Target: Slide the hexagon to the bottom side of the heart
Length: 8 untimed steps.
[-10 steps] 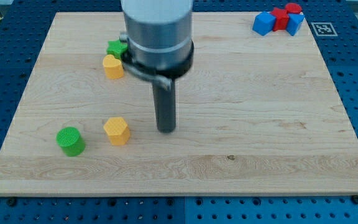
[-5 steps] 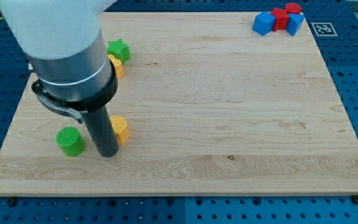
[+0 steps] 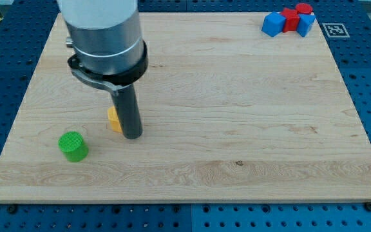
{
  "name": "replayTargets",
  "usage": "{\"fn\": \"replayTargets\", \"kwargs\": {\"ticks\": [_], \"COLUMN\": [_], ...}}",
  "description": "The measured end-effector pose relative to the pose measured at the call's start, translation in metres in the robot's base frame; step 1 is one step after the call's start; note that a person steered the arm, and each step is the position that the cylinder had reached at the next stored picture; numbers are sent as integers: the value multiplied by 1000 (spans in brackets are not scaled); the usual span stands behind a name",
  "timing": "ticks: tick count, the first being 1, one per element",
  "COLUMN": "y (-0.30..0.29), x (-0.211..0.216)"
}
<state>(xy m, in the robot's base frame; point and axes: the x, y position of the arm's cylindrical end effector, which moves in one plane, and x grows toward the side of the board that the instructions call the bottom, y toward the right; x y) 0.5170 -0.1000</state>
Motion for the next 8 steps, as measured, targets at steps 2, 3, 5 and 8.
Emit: {"fn": "replayTargets", "kwargs": {"ticks": [2,3,5,8], "y": [-25,-35,-56,-14], "x": [-2,-2,-11,-21]}}
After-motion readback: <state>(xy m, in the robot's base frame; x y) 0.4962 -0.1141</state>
